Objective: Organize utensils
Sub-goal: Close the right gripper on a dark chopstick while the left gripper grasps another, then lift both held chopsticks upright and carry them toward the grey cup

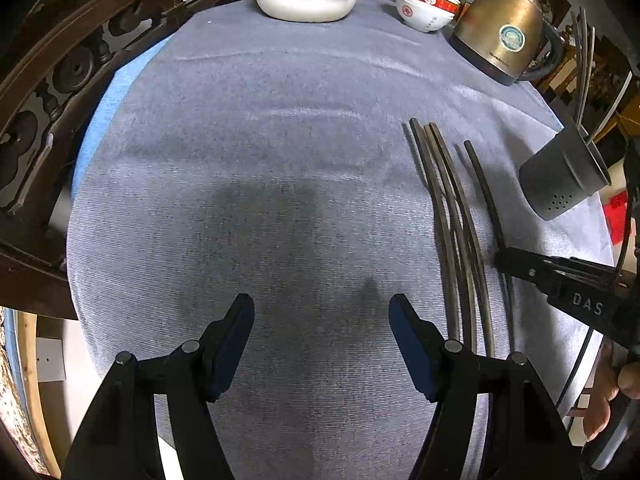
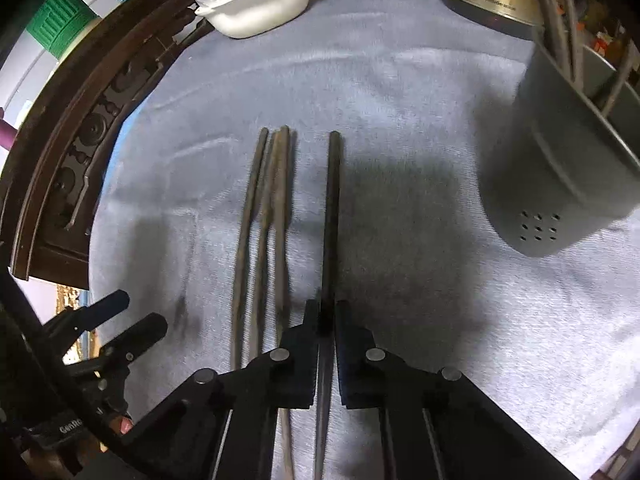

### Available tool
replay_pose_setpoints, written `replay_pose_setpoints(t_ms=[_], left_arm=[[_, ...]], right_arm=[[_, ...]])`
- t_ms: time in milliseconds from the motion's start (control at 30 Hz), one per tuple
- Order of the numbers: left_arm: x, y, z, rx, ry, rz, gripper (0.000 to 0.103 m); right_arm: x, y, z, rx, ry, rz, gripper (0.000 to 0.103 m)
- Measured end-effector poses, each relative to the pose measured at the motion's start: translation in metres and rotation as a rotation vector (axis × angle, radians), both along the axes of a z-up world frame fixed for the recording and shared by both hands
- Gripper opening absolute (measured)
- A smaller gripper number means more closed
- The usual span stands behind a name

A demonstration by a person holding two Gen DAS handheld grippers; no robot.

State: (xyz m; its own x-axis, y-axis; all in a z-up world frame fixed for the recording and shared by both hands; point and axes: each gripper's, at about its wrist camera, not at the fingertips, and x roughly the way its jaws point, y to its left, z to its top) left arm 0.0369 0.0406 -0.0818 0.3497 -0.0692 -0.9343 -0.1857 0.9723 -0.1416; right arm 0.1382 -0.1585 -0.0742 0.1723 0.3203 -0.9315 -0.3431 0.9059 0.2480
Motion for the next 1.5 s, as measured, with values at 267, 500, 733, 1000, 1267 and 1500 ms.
replay_pose_setpoints(t_ms=[267,500,733,1000,1267,1500], left_arm=[[0.026,-0.018,0.005,-0.013,0.025,-0.017,0.070],[0.055,-0.034,-0.003,-0.037,0.090,0.007,0.070],[0.065,-0.047,-0.008,0.017,0.100,0.005,0.065],[0.071,-0.049,-0.006,0.060,0.109,-0.033,0.008],[0.035,-0.037,-0.006,0.032,0.157,-0.160,0.006],[0.052,-0.018,0.009,-0.005,0.136,-0.106,0.034]], right_arm=[[-0.011,-0.041,0.000,0.003,0.014,-0.055,0.007],[-0.019,-0.064,-0.005,0.078,0.025,-0.086,0.008],[-0.021,-0.080,-0.005,0.137,0.026,-0.087,0.009],[-0.022,-0.078,-0.005,0.122,0.021,-0.062,0.009],[-0.032,-0.073,-0.003,0.058,0.039,-0.024,0.010],[-0.014,-0.067,0.004,0.013,0.053,-0.041,0.016]])
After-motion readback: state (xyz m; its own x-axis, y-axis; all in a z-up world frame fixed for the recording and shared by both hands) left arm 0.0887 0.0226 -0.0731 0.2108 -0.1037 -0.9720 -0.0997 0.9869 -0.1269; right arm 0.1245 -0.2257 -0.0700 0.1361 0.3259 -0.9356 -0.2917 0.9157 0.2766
